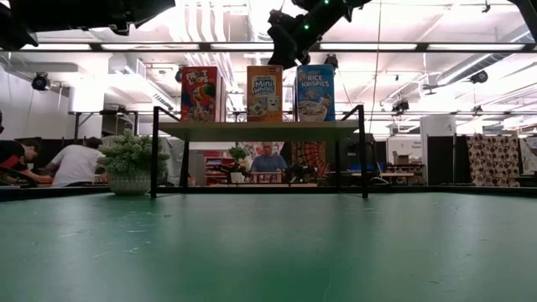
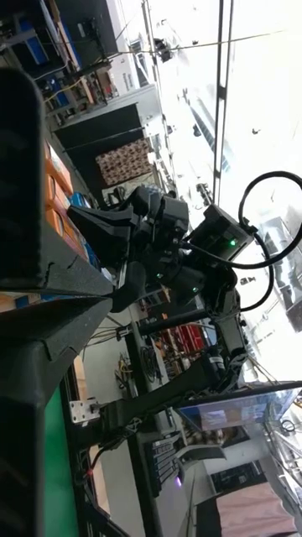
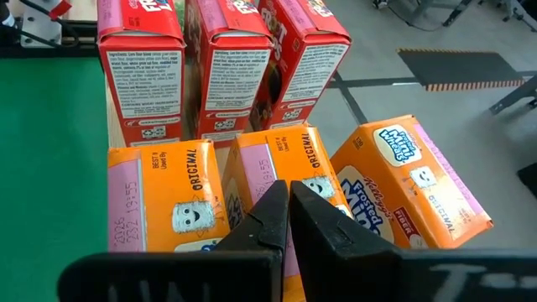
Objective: Stack cereal on shelf
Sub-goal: Adjust the orange cereal boxes on the shelf
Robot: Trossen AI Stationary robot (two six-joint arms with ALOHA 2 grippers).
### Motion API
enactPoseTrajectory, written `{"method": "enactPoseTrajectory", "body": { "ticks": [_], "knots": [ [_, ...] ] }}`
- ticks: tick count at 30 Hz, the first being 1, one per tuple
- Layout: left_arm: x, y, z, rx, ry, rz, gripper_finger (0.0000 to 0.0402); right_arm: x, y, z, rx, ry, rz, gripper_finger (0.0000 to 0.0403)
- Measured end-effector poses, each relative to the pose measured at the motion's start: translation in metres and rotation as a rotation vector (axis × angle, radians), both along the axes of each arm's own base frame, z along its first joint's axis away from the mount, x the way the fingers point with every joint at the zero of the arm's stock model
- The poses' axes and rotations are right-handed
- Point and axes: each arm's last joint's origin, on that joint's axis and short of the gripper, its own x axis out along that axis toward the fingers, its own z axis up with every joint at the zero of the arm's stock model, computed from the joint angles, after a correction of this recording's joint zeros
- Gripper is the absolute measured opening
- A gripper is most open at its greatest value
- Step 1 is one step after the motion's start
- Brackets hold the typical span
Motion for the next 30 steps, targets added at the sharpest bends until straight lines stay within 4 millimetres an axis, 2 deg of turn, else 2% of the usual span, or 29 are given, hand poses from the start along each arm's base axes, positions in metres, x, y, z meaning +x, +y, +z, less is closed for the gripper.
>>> {"method": "enactPoseTrajectory", "body": {
  "ticks": [23, 30],
  "knots": [
    [0.000, 0.000, 0.000, -0.002, 0.000, -0.001, 0.0000, -0.002, 0.005, 0.008, -0.016, -0.030, 0.010, 0.0009],
    [0.000, 0.000, 0.000, -0.002, -0.001, 0.000, 0.0000, 0.000, 0.002, 0.019, -0.048, -0.144, -0.036, 0.0009]
  ]
}}
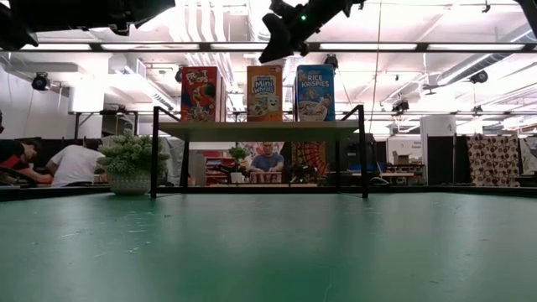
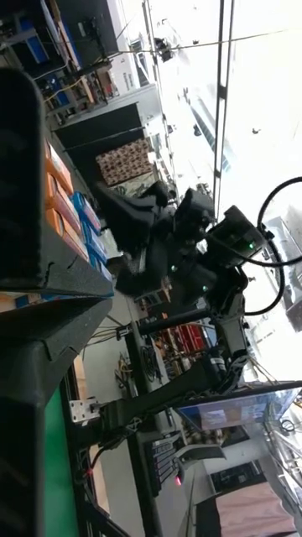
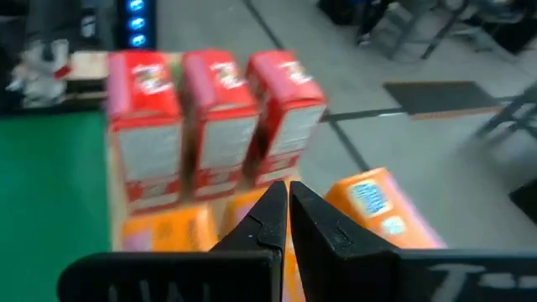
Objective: Stack cereal on shelf
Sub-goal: Adjust the orange cereal boxes on the shelf
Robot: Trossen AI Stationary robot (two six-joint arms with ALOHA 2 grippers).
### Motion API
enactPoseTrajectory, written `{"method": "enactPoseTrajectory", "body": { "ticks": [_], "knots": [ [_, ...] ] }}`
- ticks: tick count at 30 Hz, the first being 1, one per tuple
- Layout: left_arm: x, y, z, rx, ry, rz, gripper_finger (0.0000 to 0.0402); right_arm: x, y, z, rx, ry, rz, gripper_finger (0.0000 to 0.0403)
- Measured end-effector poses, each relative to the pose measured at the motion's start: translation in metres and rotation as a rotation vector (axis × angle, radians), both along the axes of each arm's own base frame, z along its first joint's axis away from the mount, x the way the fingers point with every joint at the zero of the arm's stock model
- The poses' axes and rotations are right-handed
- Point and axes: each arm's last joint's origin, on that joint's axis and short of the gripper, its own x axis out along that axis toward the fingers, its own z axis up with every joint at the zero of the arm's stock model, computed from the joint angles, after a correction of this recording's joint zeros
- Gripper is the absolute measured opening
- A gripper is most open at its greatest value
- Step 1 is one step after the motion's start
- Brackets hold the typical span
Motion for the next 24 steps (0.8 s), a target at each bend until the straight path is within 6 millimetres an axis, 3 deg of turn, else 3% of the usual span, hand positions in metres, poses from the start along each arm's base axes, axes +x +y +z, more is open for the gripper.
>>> {"method": "enactPoseTrajectory", "body": {
  "ticks": [4, 11, 24],
  "knots": [
    [0.000, 0.000, 0.000, 0.000, 0.000, 0.000, 0.0000, -0.001, -0.012, 0.001, -0.035, -0.029, -0.097, 0.0009],
    [0.000, 0.000, 0.000, 0.007, 0.003, 0.002, 0.0000, -0.002, -0.040, -0.018, 0.001, 0.001, -0.160, 0.0009],
    [0.000, 0.000, 0.000, 0.010, 0.004, 0.003, 0.0000, 0.003, -0.044, -0.026, 0.009, 0.015, -0.154, 0.0009]
  ]
}}
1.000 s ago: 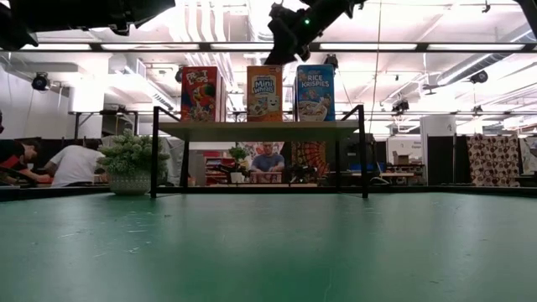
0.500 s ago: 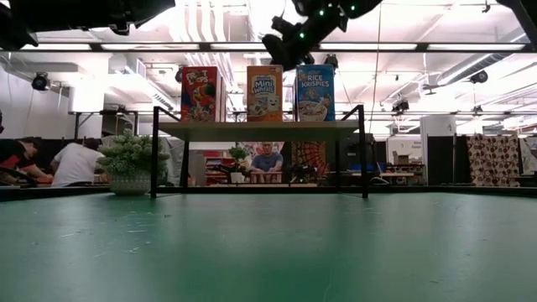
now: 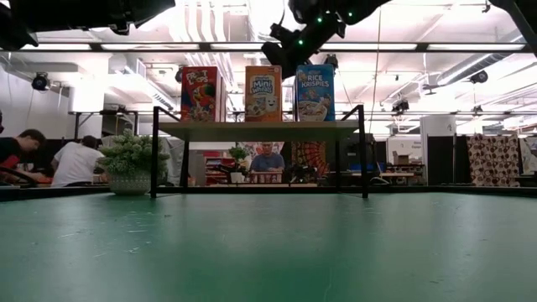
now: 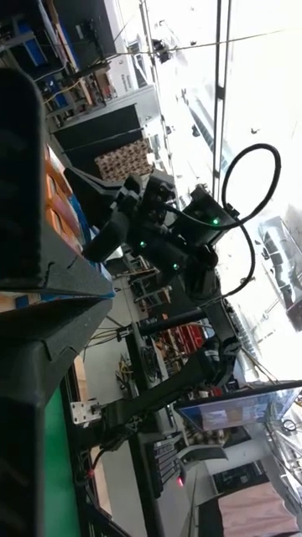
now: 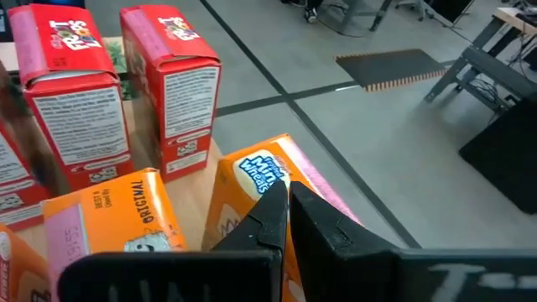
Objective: Stack cereal on shelf
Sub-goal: Adjust the orange cereal boxes on the shelf
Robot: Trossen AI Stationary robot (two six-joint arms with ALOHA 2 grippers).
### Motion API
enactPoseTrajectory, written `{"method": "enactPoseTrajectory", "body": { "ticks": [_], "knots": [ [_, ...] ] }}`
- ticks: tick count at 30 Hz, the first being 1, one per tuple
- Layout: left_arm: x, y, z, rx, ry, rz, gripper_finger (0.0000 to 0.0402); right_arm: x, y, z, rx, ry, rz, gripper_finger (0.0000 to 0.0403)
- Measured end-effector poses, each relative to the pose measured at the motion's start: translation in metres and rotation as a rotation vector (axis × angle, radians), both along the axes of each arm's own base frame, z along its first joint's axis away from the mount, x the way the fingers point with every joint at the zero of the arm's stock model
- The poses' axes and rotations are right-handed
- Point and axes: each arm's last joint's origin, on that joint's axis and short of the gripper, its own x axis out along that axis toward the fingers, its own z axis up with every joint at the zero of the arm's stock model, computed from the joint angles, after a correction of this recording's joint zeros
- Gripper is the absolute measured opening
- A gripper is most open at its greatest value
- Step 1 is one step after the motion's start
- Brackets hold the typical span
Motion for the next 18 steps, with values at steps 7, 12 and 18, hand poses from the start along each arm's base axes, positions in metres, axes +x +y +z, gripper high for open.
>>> {"method": "enactPoseTrajectory", "body": {
  "ticks": [7, 12, 18],
  "knots": [
    [0.000, 0.000, 0.000, 0.000, 0.000, 0.000, 0.0000, 0.000, 0.002, 0.002, -0.011, 0.004, 0.008, 0.0009],
    [0.000, 0.000, 0.000, 0.000, 0.000, 0.000, 0.0000, -0.007, 0.017, 0.021, -0.035, -0.028, 0.031, 0.0009],
    [0.000, 0.000, 0.000, -0.001, 0.003, 0.000, 0.0000, -0.011, 0.059, 0.040, -0.028, -0.021, 0.128, 0.0009]
  ]
}}
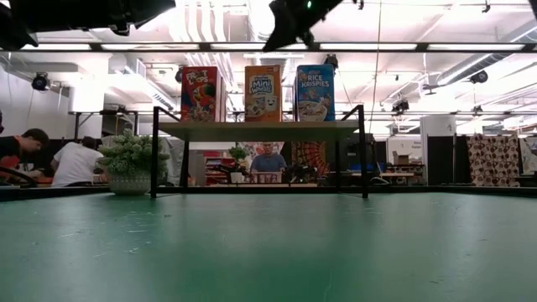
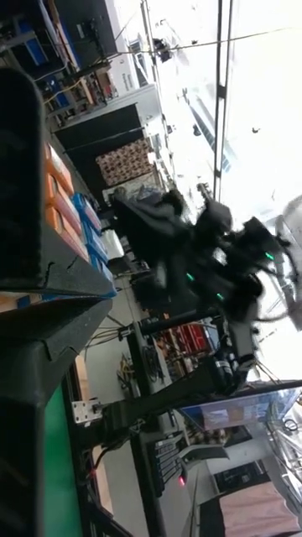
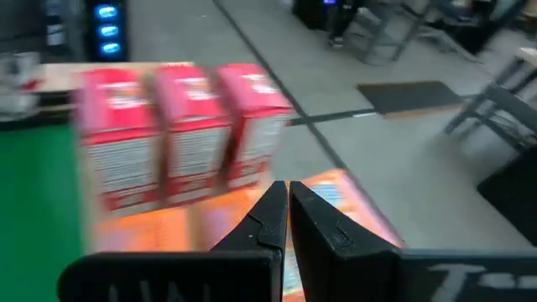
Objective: Stack cereal on shelf
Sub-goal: Adjust the orange cereal boxes on the shelf
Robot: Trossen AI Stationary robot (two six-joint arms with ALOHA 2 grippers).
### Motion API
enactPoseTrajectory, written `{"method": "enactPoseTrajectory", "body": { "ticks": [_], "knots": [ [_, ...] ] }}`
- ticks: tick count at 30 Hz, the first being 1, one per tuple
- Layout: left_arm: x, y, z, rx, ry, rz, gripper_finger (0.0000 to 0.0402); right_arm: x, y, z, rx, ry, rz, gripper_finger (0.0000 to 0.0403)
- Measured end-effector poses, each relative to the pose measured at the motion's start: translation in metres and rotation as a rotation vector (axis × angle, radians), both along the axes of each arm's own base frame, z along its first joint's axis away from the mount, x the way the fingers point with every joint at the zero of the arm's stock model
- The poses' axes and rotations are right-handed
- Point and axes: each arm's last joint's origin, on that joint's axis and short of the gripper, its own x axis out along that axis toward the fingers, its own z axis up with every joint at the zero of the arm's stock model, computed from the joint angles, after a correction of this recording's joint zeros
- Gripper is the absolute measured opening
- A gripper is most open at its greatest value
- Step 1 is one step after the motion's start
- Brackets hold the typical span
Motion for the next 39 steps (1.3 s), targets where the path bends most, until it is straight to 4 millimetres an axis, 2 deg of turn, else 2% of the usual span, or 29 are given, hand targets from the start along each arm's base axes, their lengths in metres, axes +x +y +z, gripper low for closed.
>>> {"method": "enactPoseTrajectory", "body": {
  "ticks": [4, 8, 11, 14, 19, 23, 28, 34, 39],
  "knots": [
    [-0.001, 0.000, -0.002, -0.014, 0.022, -0.006, 0.0000, 0.000, 0.038, 0.004, 0.010, 0.026, 0.166, 0.0009],
    [-0.008, -0.001, -0.001, -0.058, 0.015, -0.031, 0.0000, -0.003, 0.077, -0.009, -0.013, 0.048, 0.295, 0.0009],
    [-0.015, -0.003, -0.002, -0.072, 0.038, -0.083, 0.0000, -0.014, 0.101, -0.022, -0.030, 0.039, 0.363, 0.0009],
    [-0.025, -0.005, -0.005, -0.100, 0.070, -0.173, 0.0000, -0.033, 0.115, -0.037, -0.056, 0.008, 0.401, 0.0009],
    [-0.042, -0.009, -0.010, -0.197, 0.102, -0.340, 0.0000, -0.070, 0.124, -0.063, -0.061, -0.086, 0.418, 0.0009],
    [-0.053, -0.010, -0.015, -0.304, 0.122, -0.365, 0.0000, -0.097, 0.127, -0.078, -0.050, -0.190, 0.408, 0.0009],
    [-0.059, -0.010, -0.017, -0.348, 0.131, -0.370, 0.0000, -0.122, 0.129, -0.092, -0.017, -0.231, 0.391, 0.0009],
    [-0.060, -0.010, -0.019, -0.349, 0.143, -0.368, 0.0000, -0.134, 0.129, -0.114, -0.007, -0.247, 0.319, 0.0009],
    [-0.058, -0.010, -0.018, -0.352, 0.140, -0.368, 0.0000, -0.130, 0.126, -0.135, 0.010, -0.267, 0.245, 0.0009]
  ]
}}
